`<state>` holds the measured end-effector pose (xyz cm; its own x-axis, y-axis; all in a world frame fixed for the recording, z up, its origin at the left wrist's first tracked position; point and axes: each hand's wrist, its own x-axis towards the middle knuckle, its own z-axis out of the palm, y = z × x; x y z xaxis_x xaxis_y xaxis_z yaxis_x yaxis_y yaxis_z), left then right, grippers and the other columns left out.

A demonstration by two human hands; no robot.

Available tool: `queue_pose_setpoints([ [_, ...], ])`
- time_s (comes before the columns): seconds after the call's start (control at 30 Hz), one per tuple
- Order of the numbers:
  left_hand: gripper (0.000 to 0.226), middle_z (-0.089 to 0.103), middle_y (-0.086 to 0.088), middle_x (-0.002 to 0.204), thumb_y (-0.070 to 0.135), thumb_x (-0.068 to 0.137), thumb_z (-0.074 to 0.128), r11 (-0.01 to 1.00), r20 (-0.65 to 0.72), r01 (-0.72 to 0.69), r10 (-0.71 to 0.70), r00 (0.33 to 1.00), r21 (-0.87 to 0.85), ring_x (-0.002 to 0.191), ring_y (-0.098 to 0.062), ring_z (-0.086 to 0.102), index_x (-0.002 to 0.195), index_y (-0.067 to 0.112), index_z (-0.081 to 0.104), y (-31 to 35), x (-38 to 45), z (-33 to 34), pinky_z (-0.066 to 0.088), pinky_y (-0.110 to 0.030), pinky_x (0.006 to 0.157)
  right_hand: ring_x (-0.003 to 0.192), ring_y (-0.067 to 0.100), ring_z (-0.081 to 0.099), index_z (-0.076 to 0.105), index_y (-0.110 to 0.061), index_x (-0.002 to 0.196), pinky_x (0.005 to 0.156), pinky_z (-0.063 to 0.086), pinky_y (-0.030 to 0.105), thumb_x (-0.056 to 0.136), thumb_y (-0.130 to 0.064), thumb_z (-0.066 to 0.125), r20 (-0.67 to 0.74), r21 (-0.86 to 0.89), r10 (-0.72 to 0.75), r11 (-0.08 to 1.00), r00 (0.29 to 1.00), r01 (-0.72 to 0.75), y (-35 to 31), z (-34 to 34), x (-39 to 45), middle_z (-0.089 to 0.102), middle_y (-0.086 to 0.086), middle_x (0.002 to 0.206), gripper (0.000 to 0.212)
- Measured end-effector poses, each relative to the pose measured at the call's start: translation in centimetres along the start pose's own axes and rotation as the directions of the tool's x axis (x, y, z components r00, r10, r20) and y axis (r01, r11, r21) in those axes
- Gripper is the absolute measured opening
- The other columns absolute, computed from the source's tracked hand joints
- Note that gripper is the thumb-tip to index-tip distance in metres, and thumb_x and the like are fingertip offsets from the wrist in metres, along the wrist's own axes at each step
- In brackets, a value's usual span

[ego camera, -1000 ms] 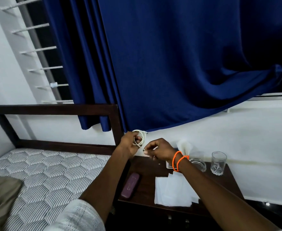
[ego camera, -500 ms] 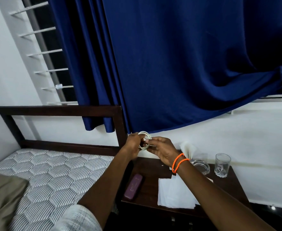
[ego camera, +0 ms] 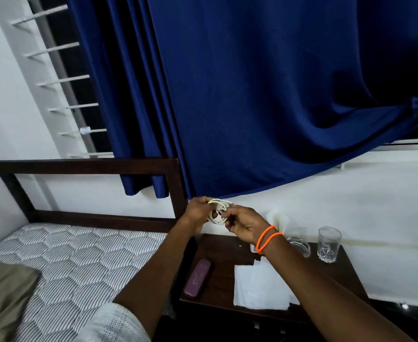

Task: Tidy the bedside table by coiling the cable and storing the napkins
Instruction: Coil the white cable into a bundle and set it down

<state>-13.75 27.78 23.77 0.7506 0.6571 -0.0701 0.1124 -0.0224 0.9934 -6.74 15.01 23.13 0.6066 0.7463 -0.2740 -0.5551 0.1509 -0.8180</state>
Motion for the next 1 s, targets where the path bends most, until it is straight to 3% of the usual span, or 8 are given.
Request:
queue_pose_setpoints([
  [0.1, 0.010, 0.070, -0.015, 0.082, -0.006, 0.095, 0.060, 0.982, 0.098, 0.103, -0.088, 0.991, -0.160, 0.065, -0.018, 0.065, 0.095, 0.000, 0.068, 0.5, -0.4, -0.4, 0.057, -0.022, 0.056, 0.066, 0.013, 0.051, 0.064, -0.005, 0.086, 0.058, 0.039, 0.023, 0.083, 0.010, 0.053, 0.056, -0.019, 0.059, 0.998, 0.997, -0.058, -0.2, -0.7, -0.2, 0.062, 0.008, 0.079, 0.019],
  [0.27, 0.006, 0.070, -0.014, 0.085, 0.001, 0.096, 0.063, 0.999, 0.125, 0.016, -0.012, 0.992, -0.035, 0.065, -0.016, 0.068, 0.096, 0.000, 0.069, 0.4, -0.8, -0.8, 0.058, -0.023, 0.057, 0.073, 0.016, 0.059, 0.069, -0.005, 0.087, 0.064, 0.038, 0.027, 0.081, 0.001, 0.053, 0.151, -0.071, 0.097, 0.994, 0.984, -0.087, -0.4, -0.7, -0.7, 0.070, 0.012, 0.085, 0.018],
  [0.43, 0.018, 0.076, -0.013, 0.092, 0.004, 0.099, 0.057, 0.935, 0.355, 0.218, -0.110, 0.928, -0.280, 0.078, -0.018, 0.074, 0.103, -0.001, 0.074, 1.3, -1.3, -1.7, 0.062, -0.026, 0.068, 0.083, 0.023, 0.063, 0.062, -0.002, 0.116, 0.076, 0.049, 0.028, 0.079, 0.002, 0.045, 0.296, 0.106, 0.002, 0.994, 0.955, -0.035, -0.9, -0.7, -1.1, 0.065, 0.012, 0.087, 0.041],
  [0.53, 0.019, 0.076, -0.017, 0.099, 0.005, 0.090, 0.065, 0.859, 0.477, 0.304, -0.081, 0.875, -0.412, 0.082, -0.019, 0.076, 0.102, -0.001, 0.078, 1.4, -1.4, -2.7, 0.063, -0.028, 0.076, 0.086, 0.029, 0.061, 0.058, -0.004, 0.111, 0.087, 0.051, 0.037, 0.079, 0.007, 0.041, 0.370, 0.241, -0.052, 0.970, 0.928, -0.042, -1.1, -0.6, -1.1, 0.066, 0.013, 0.086, 0.038],
  [0.63, 0.035, 0.074, -0.019, 0.105, 0.004, 0.087, 0.069, 0.844, 0.540, 0.305, -0.022, 0.841, -0.442, 0.082, -0.018, 0.074, 0.121, -0.004, 0.070, 1.2, -1.6, -3.4, 0.062, -0.028, 0.076, 0.077, 0.027, 0.053, 0.057, -0.003, 0.110, 0.093, 0.044, 0.039, 0.074, 0.006, 0.046, 0.430, 0.286, -0.084, 0.957, 0.899, -0.047, -1.1, -0.4, -1.2, 0.058, 0.013, 0.079, 0.039],
  [0.73, 0.035, 0.072, -0.016, 0.109, 0.003, 0.092, 0.065, 0.872, 0.504, 0.228, 0.025, 0.863, -0.433, 0.086, -0.018, 0.072, 0.127, -0.001, 0.064, 1.2, -1.6, -3.5, 0.061, -0.030, 0.079, 0.077, 0.022, 0.055, 0.059, -0.002, 0.113, 0.085, 0.047, 0.034, 0.079, 0.004, 0.051, 0.422, 0.185, -0.096, 0.983, 0.901, 0.018, -1.0, -0.1, -0.9, 0.063, 0.011, 0.083, 0.036],
  [0.87, 0.027, 0.071, -0.011, 0.088, 0.009, 0.097, 0.062, 0.967, 0.419, 0.074, 0.037, 0.907, -0.245, 0.072, -0.013, 0.065, 0.120, -0.004, 0.066, 1.3, -1.7, -3.2, 0.058, -0.025, 0.070, 0.076, 0.018, 0.066, 0.064, -0.012, 0.104, 0.075, 0.050, 0.032, 0.089, -0.007, 0.060, 0.248, -0.101, -0.115, 0.984, 0.962, 0.144, -0.6, -0.3, -0.3, 0.068, 0.008, 0.081, 0.016],
  [1.0, 0.020, 0.064, -0.011, 0.079, 0.005, 0.100, 0.058, 0.997, 0.364, -0.081, 0.074, 0.928, 0.004, 0.065, -0.011, 0.056, 0.111, -0.009, 0.066, 1.1, -2.0, -2.6, 0.047, -0.020, 0.063, 0.078, 0.017, 0.068, 0.060, -0.009, 0.118, 0.069, 0.049, 0.032, 0.088, -0.022, 0.072, 0.153, -0.390, -0.176, 0.894, 0.973, 0.222, -0.2, -0.6, 0.1, 0.075, 0.010, 0.087, 0.034],
])
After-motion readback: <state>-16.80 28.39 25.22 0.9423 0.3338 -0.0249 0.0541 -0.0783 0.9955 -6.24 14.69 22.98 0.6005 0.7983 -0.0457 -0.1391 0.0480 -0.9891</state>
